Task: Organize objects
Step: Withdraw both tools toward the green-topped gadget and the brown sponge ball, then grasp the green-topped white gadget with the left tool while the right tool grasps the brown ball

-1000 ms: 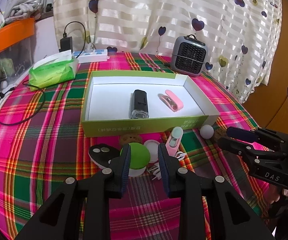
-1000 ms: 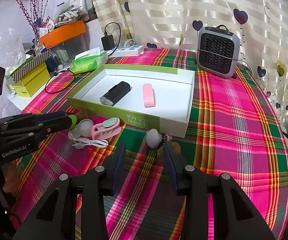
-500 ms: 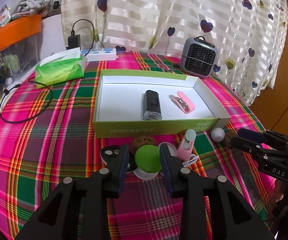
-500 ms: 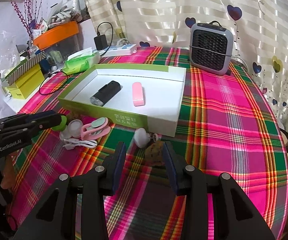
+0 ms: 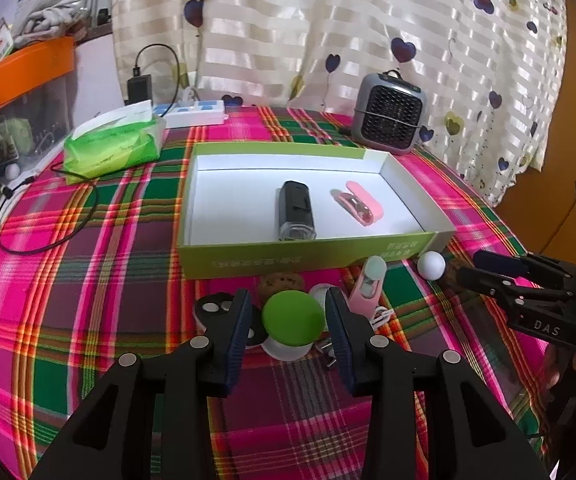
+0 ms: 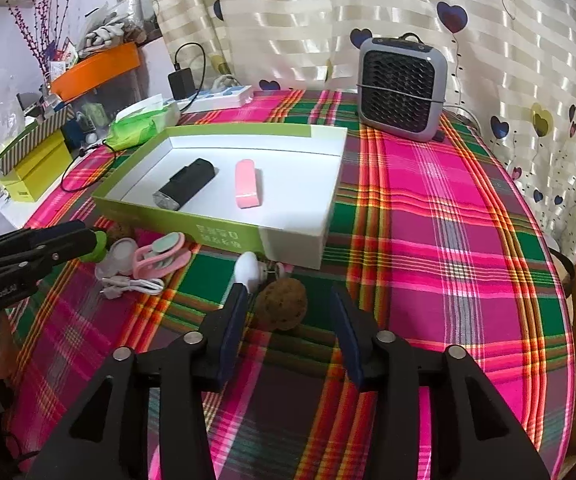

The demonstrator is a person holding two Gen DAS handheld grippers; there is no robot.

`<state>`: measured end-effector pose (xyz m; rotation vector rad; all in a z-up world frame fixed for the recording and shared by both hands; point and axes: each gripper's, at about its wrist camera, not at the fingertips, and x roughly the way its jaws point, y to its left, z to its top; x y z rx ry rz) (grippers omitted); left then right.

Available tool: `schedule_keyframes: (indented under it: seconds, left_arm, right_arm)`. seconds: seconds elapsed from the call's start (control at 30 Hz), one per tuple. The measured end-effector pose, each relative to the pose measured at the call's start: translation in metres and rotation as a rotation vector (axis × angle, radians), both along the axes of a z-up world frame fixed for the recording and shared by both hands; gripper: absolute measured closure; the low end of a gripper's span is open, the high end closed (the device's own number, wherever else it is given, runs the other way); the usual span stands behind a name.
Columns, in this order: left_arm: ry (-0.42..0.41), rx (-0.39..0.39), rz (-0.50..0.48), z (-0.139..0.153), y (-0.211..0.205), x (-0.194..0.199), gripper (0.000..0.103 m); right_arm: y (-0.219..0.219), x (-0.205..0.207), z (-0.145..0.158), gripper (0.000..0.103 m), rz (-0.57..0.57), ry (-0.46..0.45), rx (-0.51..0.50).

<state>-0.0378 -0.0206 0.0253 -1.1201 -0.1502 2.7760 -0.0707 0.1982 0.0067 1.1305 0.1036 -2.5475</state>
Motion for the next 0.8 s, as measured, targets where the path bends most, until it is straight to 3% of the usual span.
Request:
schedule_keyframes:
  seconds: [0.5, 0.8]
  left_arm:
    - [-0.051, -0.017, -0.026, -0.014, 0.006, -0.009, 0.067]
    - [-0.052, -0.012, -0.018, -0.014, 0.007, -0.009, 0.072]
  right_arm:
    - [0.002, -0.005, -0.005, 0.056, 0.004, -0.01, -0.011]
    - [0.0, -0.012, -0.011, 0.056, 0.012, -0.043, -0.016]
